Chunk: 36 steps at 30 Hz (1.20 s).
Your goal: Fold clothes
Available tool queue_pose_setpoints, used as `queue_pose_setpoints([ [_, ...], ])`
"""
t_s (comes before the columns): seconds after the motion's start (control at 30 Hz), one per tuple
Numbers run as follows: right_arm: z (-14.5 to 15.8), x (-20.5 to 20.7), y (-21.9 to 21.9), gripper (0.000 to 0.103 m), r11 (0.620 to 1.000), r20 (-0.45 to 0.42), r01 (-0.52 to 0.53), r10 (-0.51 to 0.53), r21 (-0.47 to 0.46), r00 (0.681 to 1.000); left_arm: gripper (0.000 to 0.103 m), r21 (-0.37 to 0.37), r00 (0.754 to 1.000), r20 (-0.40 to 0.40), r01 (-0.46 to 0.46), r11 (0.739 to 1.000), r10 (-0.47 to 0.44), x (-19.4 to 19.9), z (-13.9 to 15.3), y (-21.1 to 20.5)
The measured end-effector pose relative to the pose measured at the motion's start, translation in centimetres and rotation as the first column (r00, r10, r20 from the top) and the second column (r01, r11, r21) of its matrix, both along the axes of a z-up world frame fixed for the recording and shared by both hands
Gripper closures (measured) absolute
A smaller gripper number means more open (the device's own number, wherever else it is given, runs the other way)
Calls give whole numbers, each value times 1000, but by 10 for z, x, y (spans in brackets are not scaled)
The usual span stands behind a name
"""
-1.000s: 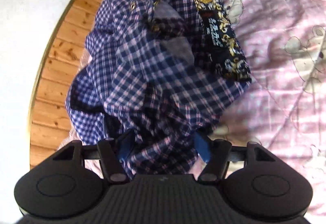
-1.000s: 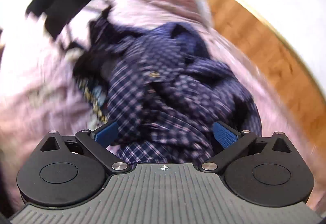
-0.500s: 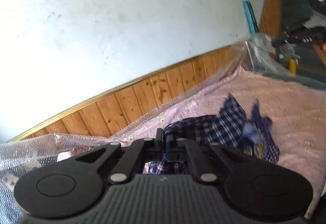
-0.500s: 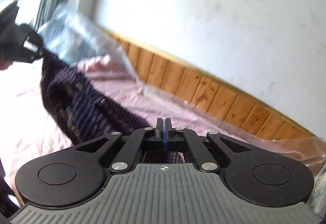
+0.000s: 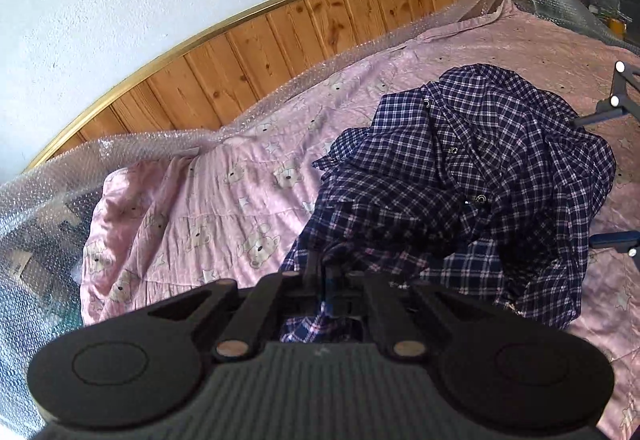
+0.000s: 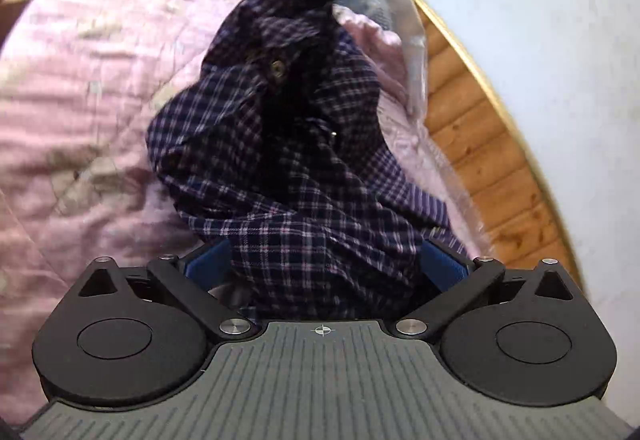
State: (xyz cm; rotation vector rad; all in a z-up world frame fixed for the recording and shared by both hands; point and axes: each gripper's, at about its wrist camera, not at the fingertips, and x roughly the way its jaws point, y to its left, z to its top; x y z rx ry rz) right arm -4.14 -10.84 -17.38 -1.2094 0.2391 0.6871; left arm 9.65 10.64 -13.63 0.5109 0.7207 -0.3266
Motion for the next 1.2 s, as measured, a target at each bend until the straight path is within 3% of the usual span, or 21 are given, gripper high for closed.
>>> queue_pose_setpoints([
  [0.1, -30, 7, 16, 2, 984, 43, -91, 98, -152, 994, 101, 25, 1000, 0, 13, 1000, -13, 0, -3, -2],
  [0.13, -35, 14, 18, 13, 976, -10, -99, 99, -194, 995, 101, 34, 1000, 3, 18, 999, -18, 0, -4, -3],
  [0.17, -40, 22, 19, 58, 967, -73, -105, 90, -234, 993, 101, 42, 1000, 9, 24, 999, -24, 0, -4, -3],
  [0.2, -34, 31, 18, 90, 972, -136, -68, 37, -227, 990, 101, 47, 999, 20, 30, 998, -31, -1, -3, -4],
  [0.23, -16, 39, 13, 101, 987, -183, -15, -15, -158, 983, 101, 48, 999, 34, 37, 998, -39, -3, 0, -3],
  [0.33, 70, 47, -22, 102, 986, -244, 136, -109, 95, 964, 101, -10, 994, 99, 38, 999, -36, -13, 28, 7],
  [0.43, 175, 45, -71, 102, 908, -277, 256, -166, 332, 946, 101, -193, 982, 191, 37, 980, 0, -26, 92, 29],
  [0.5, 251, 42, -106, 102, 828, -258, 290, -183, 480, 949, 101, -301, 957, 292, 87, 950, 5, -30, 148, 34],
  [0.57, 324, 40, -142, 102, 718, -240, 296, -182, 631, 954, 101, -361, 920, 392, 148, 921, 5, -17, 201, 21],
  [0.67, 391, 59, -180, 102, 580, -215, 292, -200, 760, 956, 102, -405, 855, 519, 233, 884, 13, 17, 271, -10],
  [0.73, 425, 83, -204, 102, 489, -211, 301, -231, 819, 950, 101, -385, 839, 543, 227, 894, 21, 67, 291, -46],
  [0.83, 411, 172, -229, 102, 406, -304, 451, -377, 795, 875, 96, -351, 888, 456, 115, 929, 62, 169, 285, -115],
  [0.87, 405, 203, -238, 102, 374, -335, 499, -423, 782, 842, 84, -338, 905, 418, 74, 938, 79, 194, 273, -130],
  [0.9, 384, 240, -250, 102, 324, -391, 574, -482, 752, 784, 74, -324, 925, 368, 27, 946, 100, 204, 247, -133],
  [0.93, 360, 279, -263, 102, 265, -447, 647, -538, 715, 715, 55, -307, 941, 317, -20, 952, 122, 213, 221, -136],
  [1.0, 290, 331, -287, 82, 139, -574, 801, -627, 583, 527, 55, -265, 962, 213, -110, 958, 170, 233, 170, -142],
  [1.03, 254, 355, -298, 61, 69, -625, 861, -659, 504, 418, 55, -241, 967, 162, -153, 958, 195, 243, 144, -145],
  [1.1, 195, 350, -312, 59, -14, -684, 906, -661, 423, 309, 52, -184, 966, 59, -235, 954, 250, 263, 92, -151],
  [1.13, 174, 330, -320, 54, -25, -715, 911, -629, 412, 306, 48, -156, 964, 15, -261, 953, 266, 264, 66, -149],
  [1.17, 154, 307, -327, 41, -30, -745, 914, -590, 406, 311, 46, -134, 964, -19, -266, 955, 266, 252, 38, -139],
  [1.2, 131, 282, -329, 37, -37, -767, 921, -568, 388, 300, 46, -109, 962, -61, -272, 956, 267, 241, 11, -131],
])
